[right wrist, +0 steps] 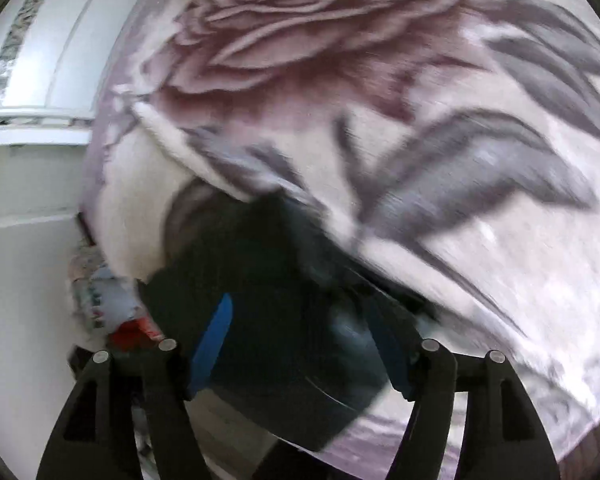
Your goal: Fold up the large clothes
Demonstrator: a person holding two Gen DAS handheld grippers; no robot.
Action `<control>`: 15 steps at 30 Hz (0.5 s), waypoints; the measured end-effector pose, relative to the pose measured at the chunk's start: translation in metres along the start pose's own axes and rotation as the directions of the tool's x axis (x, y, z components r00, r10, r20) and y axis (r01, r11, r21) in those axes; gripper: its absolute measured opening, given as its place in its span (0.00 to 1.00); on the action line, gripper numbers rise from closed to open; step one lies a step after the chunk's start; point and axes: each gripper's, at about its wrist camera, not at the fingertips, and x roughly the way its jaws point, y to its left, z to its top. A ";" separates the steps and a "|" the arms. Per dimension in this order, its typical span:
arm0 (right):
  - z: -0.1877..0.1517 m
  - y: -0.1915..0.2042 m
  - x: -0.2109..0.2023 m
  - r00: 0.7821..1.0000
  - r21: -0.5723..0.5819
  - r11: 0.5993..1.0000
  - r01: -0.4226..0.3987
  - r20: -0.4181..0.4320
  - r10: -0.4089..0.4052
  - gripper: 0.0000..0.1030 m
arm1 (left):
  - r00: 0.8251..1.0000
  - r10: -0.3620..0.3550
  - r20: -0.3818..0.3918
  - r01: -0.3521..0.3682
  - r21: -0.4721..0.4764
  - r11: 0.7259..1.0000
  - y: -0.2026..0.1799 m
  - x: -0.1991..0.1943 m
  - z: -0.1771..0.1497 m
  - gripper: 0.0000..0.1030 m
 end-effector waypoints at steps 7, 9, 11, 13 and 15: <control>-0.007 -0.034 0.032 0.999 0.112 0.993 -0.044 0.017 0.042 0.69 | 0.999 0.011 0.046 -0.014 0.064 0.998 -0.010 0.014 0.010 0.33; -0.002 -0.030 0.038 1.000 0.101 0.995 -0.018 0.006 0.018 0.69 | 0.999 -0.034 0.006 0.034 0.028 0.999 0.001 0.010 0.014 0.38; 0.003 -0.023 0.045 1.000 0.081 0.997 0.013 -0.003 -0.013 0.69 | 0.998 -0.058 -0.040 0.059 0.007 0.998 0.005 0.006 0.016 0.42; 0.003 -0.019 0.044 0.999 0.046 0.998 0.040 -0.013 -0.040 0.69 | 0.996 -0.075 -0.044 0.075 0.002 0.997 0.001 -0.002 0.013 0.45; 0.001 -0.021 0.044 0.999 0.038 0.998 0.044 -0.018 -0.044 0.69 | 0.997 -0.075 -0.029 0.075 0.003 0.997 -0.005 -0.007 0.009 0.50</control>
